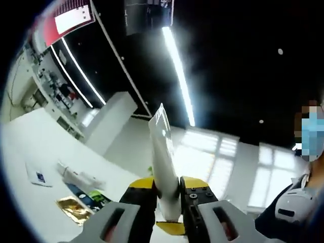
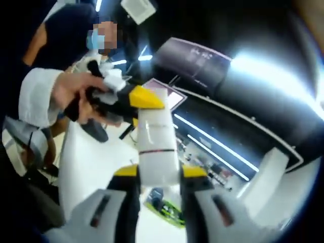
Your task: Arrange the skincare products in the storage area until every visible bottle or jar stands upright without overlapping.
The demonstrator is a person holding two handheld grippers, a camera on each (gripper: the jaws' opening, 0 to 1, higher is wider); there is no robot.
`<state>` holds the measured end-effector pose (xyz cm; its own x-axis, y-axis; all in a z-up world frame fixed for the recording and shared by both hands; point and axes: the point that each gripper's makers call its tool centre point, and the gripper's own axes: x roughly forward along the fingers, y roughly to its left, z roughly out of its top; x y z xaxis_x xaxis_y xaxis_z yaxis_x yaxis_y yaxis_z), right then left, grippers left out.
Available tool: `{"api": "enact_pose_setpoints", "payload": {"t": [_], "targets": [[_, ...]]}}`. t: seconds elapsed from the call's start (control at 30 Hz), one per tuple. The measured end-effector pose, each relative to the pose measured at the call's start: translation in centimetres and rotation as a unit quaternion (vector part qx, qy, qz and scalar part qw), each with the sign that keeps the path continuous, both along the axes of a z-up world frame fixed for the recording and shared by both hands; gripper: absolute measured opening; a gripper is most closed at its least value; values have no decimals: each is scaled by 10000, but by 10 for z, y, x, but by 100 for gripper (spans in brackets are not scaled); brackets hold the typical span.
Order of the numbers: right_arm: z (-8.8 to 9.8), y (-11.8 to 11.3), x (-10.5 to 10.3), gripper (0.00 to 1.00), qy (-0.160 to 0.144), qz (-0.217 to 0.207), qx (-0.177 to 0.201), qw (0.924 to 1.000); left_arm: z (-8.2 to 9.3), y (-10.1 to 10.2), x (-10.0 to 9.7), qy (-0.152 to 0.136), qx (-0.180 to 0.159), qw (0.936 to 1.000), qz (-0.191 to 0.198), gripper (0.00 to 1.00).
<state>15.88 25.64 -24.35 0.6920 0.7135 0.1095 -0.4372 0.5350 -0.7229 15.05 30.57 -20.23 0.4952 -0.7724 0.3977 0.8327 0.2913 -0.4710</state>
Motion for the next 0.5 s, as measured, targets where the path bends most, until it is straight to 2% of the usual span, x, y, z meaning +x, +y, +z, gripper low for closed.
{"api": "enact_pose_setpoints", "payload": {"t": [0.13, 0.23, 0.33, 0.5], "targets": [[-4, -1, 1, 28, -11, -41, -95, 9999, -4, -4, 0, -84, 192, 9998, -4, 18], [-8, -3, 2, 28, 90, -48, -75, 9999, -6, -8, 1, -97, 301, 9995, 23, 18], [-13, -7, 6, 28, 174, -104, -102, 9997, -8, -14, 1, -258, 451, 9986, 73, 18], [-22, -16, 19, 28, 295, -272, -391, 9984, -11, -25, 7, -343, 650, 9964, 427, 16]]}}
